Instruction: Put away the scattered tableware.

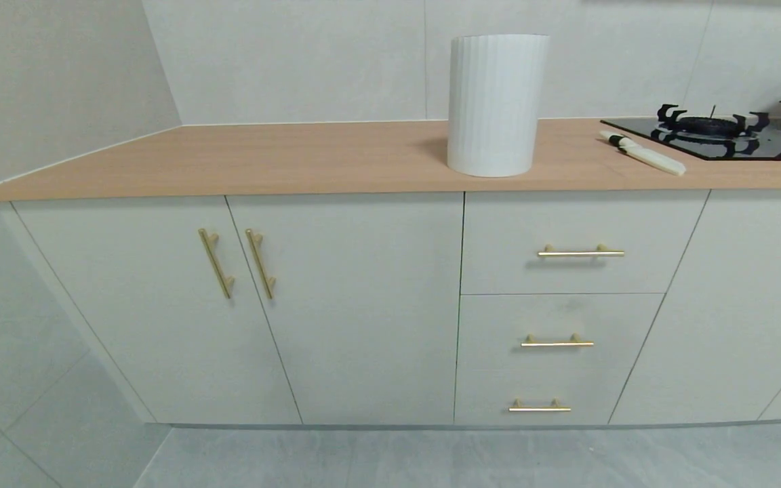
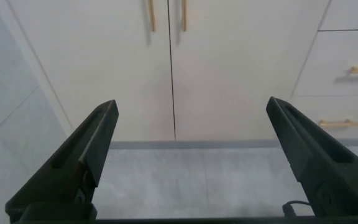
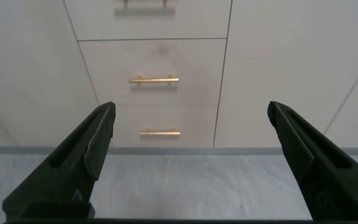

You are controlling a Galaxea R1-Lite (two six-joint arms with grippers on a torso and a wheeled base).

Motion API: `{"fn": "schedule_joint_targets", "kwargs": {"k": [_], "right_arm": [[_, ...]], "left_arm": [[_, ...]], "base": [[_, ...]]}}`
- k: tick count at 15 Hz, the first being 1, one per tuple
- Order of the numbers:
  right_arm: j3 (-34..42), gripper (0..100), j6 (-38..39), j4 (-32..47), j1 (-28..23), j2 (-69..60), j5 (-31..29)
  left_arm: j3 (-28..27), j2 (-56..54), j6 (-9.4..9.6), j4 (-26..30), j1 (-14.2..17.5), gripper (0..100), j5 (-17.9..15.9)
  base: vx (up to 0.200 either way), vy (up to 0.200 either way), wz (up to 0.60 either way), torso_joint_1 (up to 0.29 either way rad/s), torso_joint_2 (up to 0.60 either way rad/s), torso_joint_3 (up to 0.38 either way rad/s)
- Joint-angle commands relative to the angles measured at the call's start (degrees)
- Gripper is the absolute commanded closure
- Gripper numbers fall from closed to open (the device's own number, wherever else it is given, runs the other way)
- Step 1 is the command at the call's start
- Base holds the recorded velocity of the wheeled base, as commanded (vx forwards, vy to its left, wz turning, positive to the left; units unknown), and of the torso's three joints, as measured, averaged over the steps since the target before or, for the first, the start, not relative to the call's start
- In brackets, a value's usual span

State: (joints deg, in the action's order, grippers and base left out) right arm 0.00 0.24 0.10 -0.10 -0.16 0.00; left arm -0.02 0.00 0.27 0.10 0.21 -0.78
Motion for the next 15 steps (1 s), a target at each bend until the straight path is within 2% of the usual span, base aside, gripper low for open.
{"fn": "schedule_joint_targets", "kwargs": {"k": [1, 11, 15], "right_arm": [[0.00, 0, 0.02, -0.01, 0.01, 0.16, 0.00], [0.00, 0, 0.02, -0.01, 0.01, 0.16, 0.00], [0.00, 0, 0.02, -0.01, 0.01, 0.16, 0.00]], "left_arm": [[0.02, 0.09, 0.00, -0.01, -0.03, 0, -0.01], [-0.06, 0.09, 0.00, -0.01, 0.06, 0, -0.01], [0.02, 0.09, -0.09, -0.01, 0.06, 0, -0.01]], "base": [[0.200, 0.000, 0.00, 0.002, 0.01, 0.002], [0.200, 0.000, 0.00, 0.002, 0.00, 0.002], [0.000, 0.000, 0.00, 0.000, 0.00, 0.000]]}}
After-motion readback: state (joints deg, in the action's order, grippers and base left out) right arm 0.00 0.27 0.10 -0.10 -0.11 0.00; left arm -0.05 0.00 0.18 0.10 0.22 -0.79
